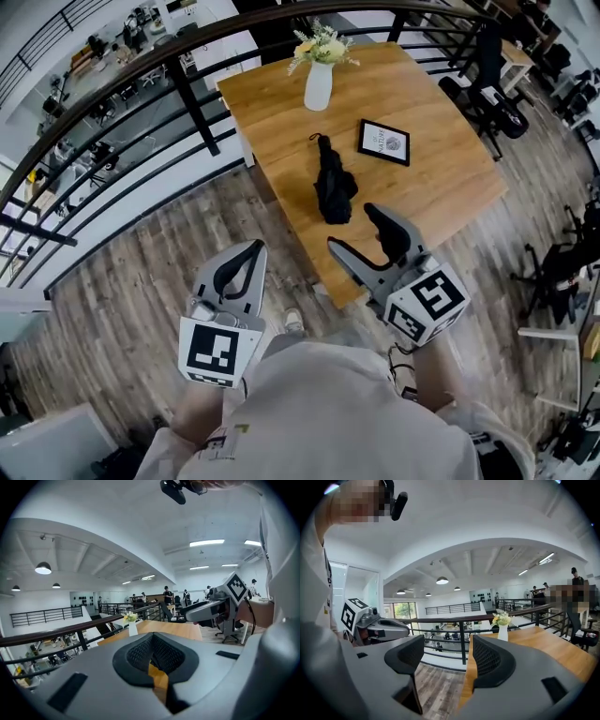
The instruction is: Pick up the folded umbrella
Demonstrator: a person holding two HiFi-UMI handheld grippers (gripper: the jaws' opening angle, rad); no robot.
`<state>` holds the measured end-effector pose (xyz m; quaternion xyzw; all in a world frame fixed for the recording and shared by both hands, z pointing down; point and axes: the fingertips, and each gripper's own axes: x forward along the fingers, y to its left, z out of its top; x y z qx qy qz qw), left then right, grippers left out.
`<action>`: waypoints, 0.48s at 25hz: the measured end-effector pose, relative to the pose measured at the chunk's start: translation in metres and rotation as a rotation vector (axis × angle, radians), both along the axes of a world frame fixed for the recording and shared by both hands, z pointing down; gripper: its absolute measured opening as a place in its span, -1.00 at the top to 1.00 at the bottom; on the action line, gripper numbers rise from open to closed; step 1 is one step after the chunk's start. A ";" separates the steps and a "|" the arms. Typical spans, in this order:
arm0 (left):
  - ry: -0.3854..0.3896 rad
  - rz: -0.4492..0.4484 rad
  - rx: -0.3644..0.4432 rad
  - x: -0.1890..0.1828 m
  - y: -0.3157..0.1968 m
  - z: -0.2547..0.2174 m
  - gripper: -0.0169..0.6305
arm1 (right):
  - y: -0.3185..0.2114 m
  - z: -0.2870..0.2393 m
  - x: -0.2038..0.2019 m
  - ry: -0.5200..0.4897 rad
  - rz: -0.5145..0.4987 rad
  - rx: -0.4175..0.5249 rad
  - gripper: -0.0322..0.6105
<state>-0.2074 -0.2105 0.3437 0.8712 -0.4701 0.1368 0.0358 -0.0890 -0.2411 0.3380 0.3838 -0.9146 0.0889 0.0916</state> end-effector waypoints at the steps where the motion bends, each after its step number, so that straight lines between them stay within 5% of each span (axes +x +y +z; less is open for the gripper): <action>1: 0.006 -0.011 -0.007 -0.004 -0.006 0.003 0.90 | -0.006 0.004 -0.002 0.002 0.002 -0.009 -0.14; 8: -0.041 -0.038 0.008 -0.010 -0.033 0.020 0.90 | -0.046 0.020 0.009 -0.015 -0.003 -0.055 -0.14; 12: -0.036 -0.127 -0.020 -0.002 -0.035 0.015 0.90 | -0.061 0.031 0.027 -0.003 -0.001 -0.075 -0.14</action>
